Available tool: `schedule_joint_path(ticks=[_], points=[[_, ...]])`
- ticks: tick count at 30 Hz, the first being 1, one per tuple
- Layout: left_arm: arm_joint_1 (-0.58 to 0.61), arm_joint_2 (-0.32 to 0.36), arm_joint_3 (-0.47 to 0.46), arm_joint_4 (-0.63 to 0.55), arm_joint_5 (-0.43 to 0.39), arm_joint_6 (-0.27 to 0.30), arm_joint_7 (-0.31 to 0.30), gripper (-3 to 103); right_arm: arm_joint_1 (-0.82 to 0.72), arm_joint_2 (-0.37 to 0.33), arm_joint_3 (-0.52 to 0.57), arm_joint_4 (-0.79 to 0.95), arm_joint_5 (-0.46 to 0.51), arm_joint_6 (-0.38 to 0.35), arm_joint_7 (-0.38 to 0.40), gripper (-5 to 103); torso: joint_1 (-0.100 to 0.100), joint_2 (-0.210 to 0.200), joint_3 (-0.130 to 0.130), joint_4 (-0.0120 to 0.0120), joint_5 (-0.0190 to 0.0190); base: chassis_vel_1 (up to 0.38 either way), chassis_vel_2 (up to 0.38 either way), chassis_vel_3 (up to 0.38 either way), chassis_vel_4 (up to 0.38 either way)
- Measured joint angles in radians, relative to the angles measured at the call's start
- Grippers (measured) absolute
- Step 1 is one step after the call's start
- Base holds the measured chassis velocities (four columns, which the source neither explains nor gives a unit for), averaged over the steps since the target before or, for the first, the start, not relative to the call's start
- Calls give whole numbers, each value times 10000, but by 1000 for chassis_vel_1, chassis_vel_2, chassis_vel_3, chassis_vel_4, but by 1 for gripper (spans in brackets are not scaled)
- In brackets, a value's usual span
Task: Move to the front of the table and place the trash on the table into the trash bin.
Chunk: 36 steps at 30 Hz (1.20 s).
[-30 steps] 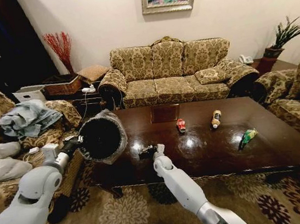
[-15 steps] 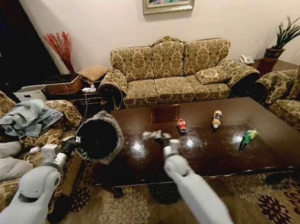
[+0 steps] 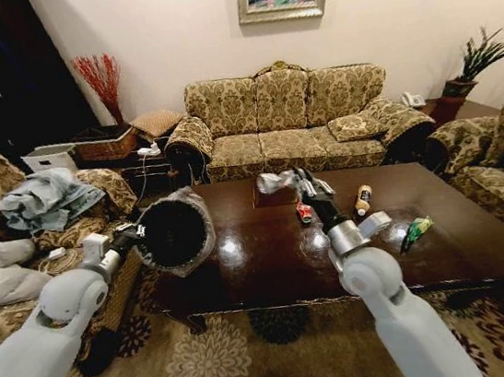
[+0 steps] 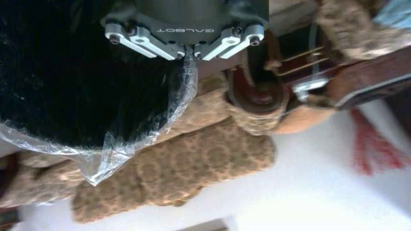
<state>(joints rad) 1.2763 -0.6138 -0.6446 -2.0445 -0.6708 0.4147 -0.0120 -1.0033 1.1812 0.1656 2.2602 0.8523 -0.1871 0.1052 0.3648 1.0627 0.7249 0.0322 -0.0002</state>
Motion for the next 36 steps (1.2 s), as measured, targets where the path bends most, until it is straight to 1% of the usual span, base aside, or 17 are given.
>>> schedule_joint_path(ticks=[2, 3, 5, 6, 10, 14, 16, 20, 22, 25, 26, 29, 31, 33, 34, 35, 36], points=[[-166, 1, 221, -7, -66, -39, -21, 2, 127, -19, -144, -199, -234, 66, -192, 20, 0, 0, 0, 2, 0, 0, 0, 0, 0], [-703, 1, 852, 2, -272, -169, -125, 2, 477, -51, -512, -802, -893, 404, -713, 20, 1, -1, 1, 2, 1, 0, 0, 0, 0], [-1488, 76, 1649, 143, -451, -289, -148, 2, 1061, -45, -981, -1686, -1681, 912, -1455, 20, 4, -2, 3, -6, 2, 0, 0, 0, 0], [-1488, 76, 1649, 143, -451, -289, -148, 2, 1061, -45, -981, -1686, -1681, 912, -1455, 20, 4, -2, 3, -6, 2, 0, 0, 0, 0], [-2778, 46, 2784, 477, -562, -355, -155, 2, 2067, 98, -1952, -2653, -2316, 1306, -2216, 20, 4, -1, 3, -1, 4, 0, 0, 0, 0], [-3211, -41, 3203, 597, -581, -378, -141, 2, 2466, 175, -2365, -3046, -2667, 1410, -2368, 20, 3, -1, 3, 1, -1, 0, 0, 0, 0], [-3561, -317, 3458, 641, -625, -370, -140, 2, 2664, 302, -2487, -3408, -3108, 1499, -2627, 20, 4, -2, 4, 3, -1, 0, 0, 0, 0], [-3713, -462, 3571, 619, -655, -337, -132, 2, 2672, 249, -2494, -3443, -3303, 1514, -2638, 17, 4, -2, 3, -6, 4, 0, 0, 0, 0], [-3732, -462, 3597, 620, -653, -333, -125, 2, 2660, 203, -2485, -3443, -3334, 1530, -2643, 17, 4, -2, 2, -5, 5, 0, 0, 0, 0], [-3811, -480, 3722, 737, -635, -364, -86, 2, 2509, 67, -2331, -3403, -3311, 1586, -2597, 30, 2, -1, 1, -1, 3, 0, 0, 0, 0], [-3811, -480, 3722, 737, -635, -364, -86, 2, 2509, 67, -2331, -3403, -3311, 1586, -2597, 30, 2, -1, 1, -1, 3, 0, 0, 0, 0], [-3821, -556, 3807, 763, -633, -365, -69, 2, 2343, 98, -2230, -3425, -3302, 1679, -2559, 47, 3, -2, 2, 0, 0, 0, 0, 0, 0], [-3824, -586, 3811, 764, -638, -365, -68, 2, 2305, 127, -2216, -3427, -3279, 1759, -2559, 47, 2, -2, 2, -1, 1, 0, 0, 0, 0], [-3828, -611, 3784, 829, -637, -366, -62, 2, 2218, 210, -2076, -3304, -3012, 1950, -2552, 58, 2, -2, 2, -4, 3, 0, 0, 0, 0], [-3828, -611, 3784, 829, -637, -366, -62, 2, 2218, 210, -2076, -3304, -3012, 1950, -2552, 58, 2, -2, 2, -4, 3, 0, 0, 0, 0], [-3822, -600, 3738, 903, -617, -377, -59, 2, 2172, 261, -1936, -3133, -2740, 1968, -2405, 63, 2, -2, 1, -4, 2, 0, 0, 0, 0], [-3778, -562, 3635, 1014, -575, -423, -65, 2, 2095, 291, -1741, -2886, -2347, 1935, -1955, 69, 2, -1, 1, -2, 3, 0, 0, 0, 0]])
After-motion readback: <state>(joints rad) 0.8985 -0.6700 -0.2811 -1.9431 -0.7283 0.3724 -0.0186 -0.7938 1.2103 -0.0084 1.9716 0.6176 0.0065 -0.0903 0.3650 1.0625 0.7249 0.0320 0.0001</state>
